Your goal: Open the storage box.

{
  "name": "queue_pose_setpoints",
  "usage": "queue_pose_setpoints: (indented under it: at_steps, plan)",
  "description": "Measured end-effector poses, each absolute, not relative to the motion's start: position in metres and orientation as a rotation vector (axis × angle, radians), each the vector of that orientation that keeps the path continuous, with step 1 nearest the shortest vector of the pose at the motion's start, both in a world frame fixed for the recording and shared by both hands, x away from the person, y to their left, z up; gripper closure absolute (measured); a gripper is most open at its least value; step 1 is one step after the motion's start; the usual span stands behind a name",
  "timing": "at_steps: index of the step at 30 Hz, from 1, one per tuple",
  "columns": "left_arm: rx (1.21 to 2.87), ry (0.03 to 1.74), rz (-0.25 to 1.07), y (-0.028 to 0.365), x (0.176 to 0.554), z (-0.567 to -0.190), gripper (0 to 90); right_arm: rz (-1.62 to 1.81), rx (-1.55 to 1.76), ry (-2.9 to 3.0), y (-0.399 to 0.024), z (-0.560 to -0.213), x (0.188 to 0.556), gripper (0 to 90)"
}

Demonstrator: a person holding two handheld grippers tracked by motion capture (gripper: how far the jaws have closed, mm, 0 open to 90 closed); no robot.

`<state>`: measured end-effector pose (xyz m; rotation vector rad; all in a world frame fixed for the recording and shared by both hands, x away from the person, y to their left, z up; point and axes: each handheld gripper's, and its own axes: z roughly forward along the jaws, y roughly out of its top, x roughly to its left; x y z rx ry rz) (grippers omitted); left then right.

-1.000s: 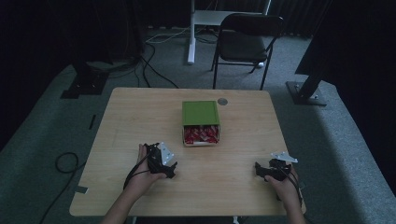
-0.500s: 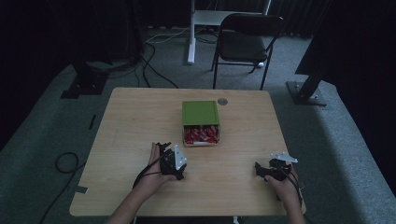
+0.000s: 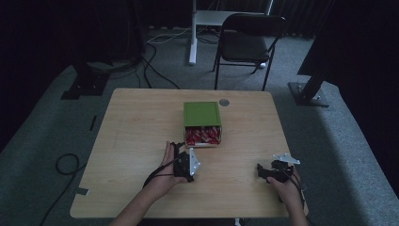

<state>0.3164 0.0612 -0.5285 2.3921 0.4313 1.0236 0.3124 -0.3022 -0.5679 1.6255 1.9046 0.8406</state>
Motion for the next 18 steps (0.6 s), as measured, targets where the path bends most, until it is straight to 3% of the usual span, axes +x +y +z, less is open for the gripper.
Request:
queue_pose_setpoints:
  at_steps: [18]
  plan:
    - [2.491,0.225,1.203,0.026,0.324,-0.544,1.2,0.858,1.630,1.903,-0.304,-0.568,0.312,11.7]
